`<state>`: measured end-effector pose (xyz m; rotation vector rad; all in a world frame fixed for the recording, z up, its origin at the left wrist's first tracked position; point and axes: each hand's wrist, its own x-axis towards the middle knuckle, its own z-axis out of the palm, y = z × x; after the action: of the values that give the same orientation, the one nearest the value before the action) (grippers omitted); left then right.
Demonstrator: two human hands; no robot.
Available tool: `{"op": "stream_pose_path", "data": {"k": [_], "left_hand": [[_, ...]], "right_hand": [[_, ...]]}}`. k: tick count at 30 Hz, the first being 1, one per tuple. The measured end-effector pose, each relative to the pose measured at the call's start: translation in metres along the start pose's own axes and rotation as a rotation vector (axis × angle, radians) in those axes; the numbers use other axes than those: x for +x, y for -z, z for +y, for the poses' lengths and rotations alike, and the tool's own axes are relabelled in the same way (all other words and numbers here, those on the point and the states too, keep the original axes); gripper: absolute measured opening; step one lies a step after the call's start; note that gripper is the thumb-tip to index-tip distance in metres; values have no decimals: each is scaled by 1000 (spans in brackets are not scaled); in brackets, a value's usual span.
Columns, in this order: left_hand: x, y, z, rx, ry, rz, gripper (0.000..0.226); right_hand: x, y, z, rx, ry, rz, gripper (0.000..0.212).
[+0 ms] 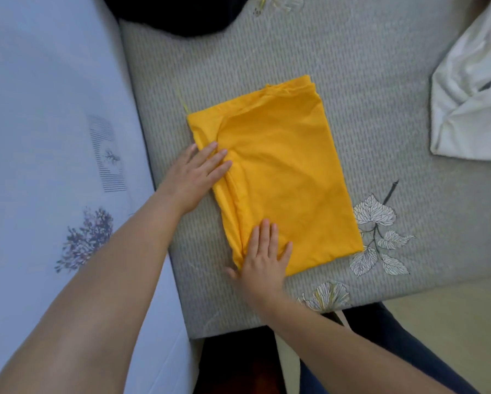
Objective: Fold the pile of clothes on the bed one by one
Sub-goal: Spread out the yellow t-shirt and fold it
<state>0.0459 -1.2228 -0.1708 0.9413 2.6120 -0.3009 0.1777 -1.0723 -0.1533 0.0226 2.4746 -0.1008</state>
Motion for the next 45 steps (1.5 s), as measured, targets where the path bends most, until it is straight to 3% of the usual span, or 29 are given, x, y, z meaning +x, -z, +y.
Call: {"op": "stream_pose_path", "data": {"k": [3,6,8,12,16,19,23,28,33,35,37,45], "left_hand": [[-3,-4,4,-118,17,-32,51],[0,4,8,-120,-78,138,48],[9,8,12,-83,-112,181,49],[43,5,34,-154,18,-19,52],[81,14,58,-260,87,-12,53],[96,29,74,-274,104,-58,54],[118,76,108,-246,22,248,44],[153,168,162,-84,-66,301,38],[199,275,270,43,-174,348,42],[226,307,327,84,-216,289,47],[250,346,389,158,-219,212,51],[311,488,662,208,-421,294,55]], "right_hand": [[1,-10,-2,-49,-5,-40,88],[8,-16,14,-99,38,70,41],[15,-13,34,-95,45,65,51],[29,5,96,-139,143,145,40],[50,37,168,-91,201,134,60],[53,63,210,-3,215,196,56],[46,98,259,82,203,397,51],[18,126,341,217,96,473,56],[-44,149,467,267,-65,502,60],[-78,159,528,239,-169,476,63],[-115,168,592,217,-259,493,62],[-287,179,821,217,-593,591,59]]}}
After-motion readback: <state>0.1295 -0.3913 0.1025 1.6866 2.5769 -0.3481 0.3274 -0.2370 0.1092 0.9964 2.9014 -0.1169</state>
